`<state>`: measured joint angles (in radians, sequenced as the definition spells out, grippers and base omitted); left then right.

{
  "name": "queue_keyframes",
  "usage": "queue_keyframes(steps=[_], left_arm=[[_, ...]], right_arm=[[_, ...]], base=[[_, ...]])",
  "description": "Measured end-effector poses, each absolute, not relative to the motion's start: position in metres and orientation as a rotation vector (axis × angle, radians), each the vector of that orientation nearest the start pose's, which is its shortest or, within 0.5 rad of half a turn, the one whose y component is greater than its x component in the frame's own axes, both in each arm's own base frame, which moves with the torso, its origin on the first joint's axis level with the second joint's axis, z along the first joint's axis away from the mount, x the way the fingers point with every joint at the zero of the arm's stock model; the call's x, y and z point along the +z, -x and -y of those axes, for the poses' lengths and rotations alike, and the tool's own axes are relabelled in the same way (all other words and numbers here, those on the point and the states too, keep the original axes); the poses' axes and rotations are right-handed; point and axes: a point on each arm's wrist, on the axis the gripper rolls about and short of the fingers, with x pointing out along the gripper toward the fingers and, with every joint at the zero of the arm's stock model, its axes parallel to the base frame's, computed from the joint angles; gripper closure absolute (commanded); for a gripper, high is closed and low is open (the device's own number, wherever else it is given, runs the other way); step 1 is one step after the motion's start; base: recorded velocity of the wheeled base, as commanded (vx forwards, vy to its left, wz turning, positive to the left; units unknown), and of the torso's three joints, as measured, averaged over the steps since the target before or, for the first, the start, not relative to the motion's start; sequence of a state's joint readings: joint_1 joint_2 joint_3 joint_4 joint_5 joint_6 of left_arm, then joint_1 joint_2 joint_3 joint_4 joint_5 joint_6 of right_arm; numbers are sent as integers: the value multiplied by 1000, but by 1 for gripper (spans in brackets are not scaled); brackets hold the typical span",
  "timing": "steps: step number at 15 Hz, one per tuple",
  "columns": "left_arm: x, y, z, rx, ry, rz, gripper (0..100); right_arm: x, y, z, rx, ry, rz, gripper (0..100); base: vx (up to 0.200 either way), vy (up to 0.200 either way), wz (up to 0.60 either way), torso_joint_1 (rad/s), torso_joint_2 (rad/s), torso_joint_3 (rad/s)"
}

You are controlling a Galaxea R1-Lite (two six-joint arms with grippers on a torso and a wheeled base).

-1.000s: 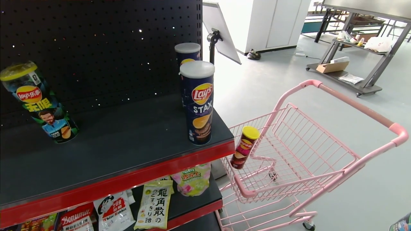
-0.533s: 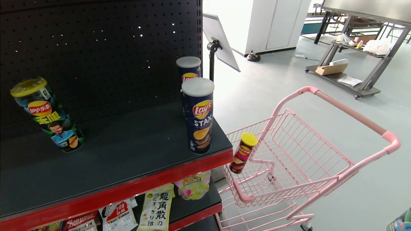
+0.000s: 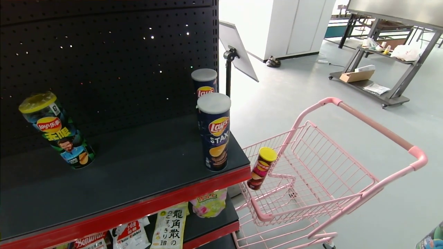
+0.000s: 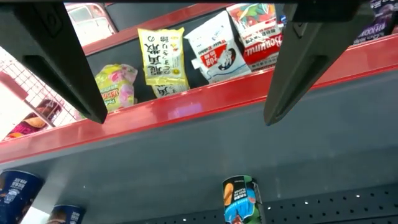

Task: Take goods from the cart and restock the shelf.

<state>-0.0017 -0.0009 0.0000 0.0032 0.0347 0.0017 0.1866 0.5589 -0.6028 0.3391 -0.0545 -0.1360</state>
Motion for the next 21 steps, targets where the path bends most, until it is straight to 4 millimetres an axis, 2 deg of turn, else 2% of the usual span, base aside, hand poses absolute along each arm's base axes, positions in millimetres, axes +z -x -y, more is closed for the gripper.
queue_keyframes(steps=[4,8,11,13,17,21], left_arm=[[75,23,-1,33,-2,-1,0],[75,23,-1,33,-4,-1,0],[75,23,-1,32,-6,-1,0],[75,23,-1,31,-5,-1,0],[75,23,-1,31,-4,-1,0],[75,23,-1,30,-7,-1,0]], right_arm=[[212,-16,-2,152,171,-290,100],[208,-12,-1,151,180,-286,100],[203,-6,0,147,176,-267,100],[196,2,2,145,162,-242,100],[176,20,5,135,157,-192,100],[169,28,7,94,150,-149,100]], base=[[0,0,600,8,0,-2],[0,0,0,0,0,0],[-200,0,0,2,2,1],[-200,0,0,5,7,5],[0,0,0,0,0,0],[0,200,0,6,2,0]])
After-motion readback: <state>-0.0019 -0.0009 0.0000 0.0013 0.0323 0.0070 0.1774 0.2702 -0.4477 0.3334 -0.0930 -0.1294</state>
